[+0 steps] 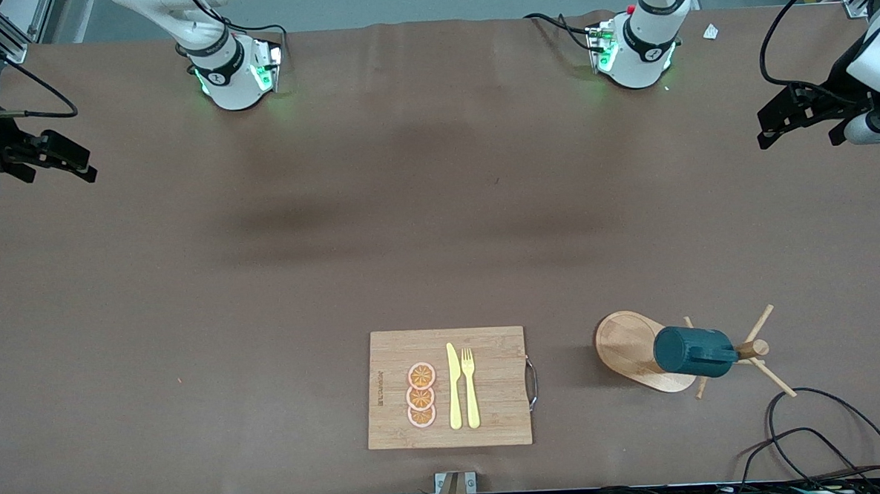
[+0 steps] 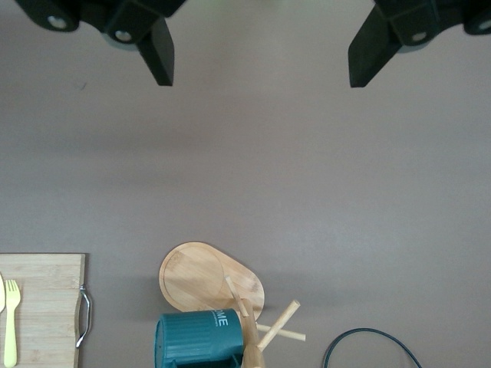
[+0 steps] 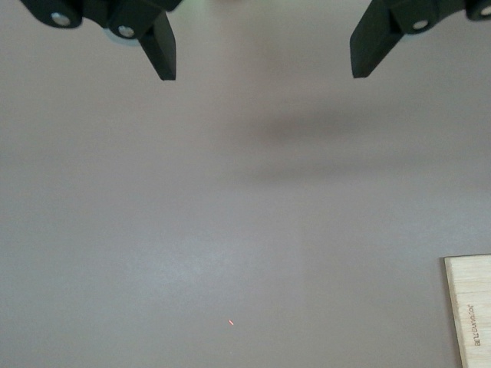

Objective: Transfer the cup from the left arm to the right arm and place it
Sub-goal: 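Reach the left gripper toward the teal mug on the wooden stand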

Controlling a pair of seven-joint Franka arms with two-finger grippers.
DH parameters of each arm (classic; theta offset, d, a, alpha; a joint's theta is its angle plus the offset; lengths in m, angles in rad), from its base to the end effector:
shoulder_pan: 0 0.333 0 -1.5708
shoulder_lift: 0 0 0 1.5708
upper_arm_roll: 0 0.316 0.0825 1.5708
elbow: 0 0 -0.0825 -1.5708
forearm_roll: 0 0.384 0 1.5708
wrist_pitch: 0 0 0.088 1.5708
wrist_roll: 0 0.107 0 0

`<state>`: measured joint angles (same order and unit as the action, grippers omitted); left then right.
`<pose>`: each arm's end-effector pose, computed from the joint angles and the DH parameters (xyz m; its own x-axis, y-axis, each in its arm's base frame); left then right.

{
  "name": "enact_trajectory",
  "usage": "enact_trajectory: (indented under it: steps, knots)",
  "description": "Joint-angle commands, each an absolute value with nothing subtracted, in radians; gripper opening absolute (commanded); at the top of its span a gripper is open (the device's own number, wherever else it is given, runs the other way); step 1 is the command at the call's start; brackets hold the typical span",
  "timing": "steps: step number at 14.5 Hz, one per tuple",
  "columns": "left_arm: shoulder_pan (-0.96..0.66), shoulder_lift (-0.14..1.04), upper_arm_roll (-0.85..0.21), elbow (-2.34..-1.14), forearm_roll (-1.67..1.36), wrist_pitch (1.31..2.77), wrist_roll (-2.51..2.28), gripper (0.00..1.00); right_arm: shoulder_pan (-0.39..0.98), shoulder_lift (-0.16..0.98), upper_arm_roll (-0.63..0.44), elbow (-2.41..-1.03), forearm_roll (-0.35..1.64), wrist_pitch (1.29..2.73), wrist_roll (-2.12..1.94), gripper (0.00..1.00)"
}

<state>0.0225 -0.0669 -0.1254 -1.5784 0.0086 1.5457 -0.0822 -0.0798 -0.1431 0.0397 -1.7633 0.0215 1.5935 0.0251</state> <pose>0.5284 -0.0562 0.6547 0.9992 -0.0204 0.0349 -0.0200 -0.9997 -0.0141 0.5091 -0.0168 0.6116 0.9974 -0.0662 -0.0272 -0.0666 -0.9977 -0.0151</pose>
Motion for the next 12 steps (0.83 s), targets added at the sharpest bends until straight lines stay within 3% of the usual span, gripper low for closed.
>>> enact_trajectory:
  steps: [1, 6, 12]
  knots:
    - [0.025, -0.077, -0.124, -1.575, -0.003, 1.543, -0.072, 1.0, -0.078, -0.137, 0.041, -1.749, 0.026, 1.583, 0.032, 1.0]
    - [0.034, 0.04, -0.114, -1.465, -0.017, 1.548, -0.077, 1.0, -0.08, -0.137, 0.041, -1.749, 0.026, 1.585, 0.032, 1.0]
    - [0.052, 0.164, -0.1, -1.374, -0.057, 1.693, -0.217, 1.0, -0.078, -0.137, 0.041, -1.747, 0.028, 1.582, 0.032, 1.0]
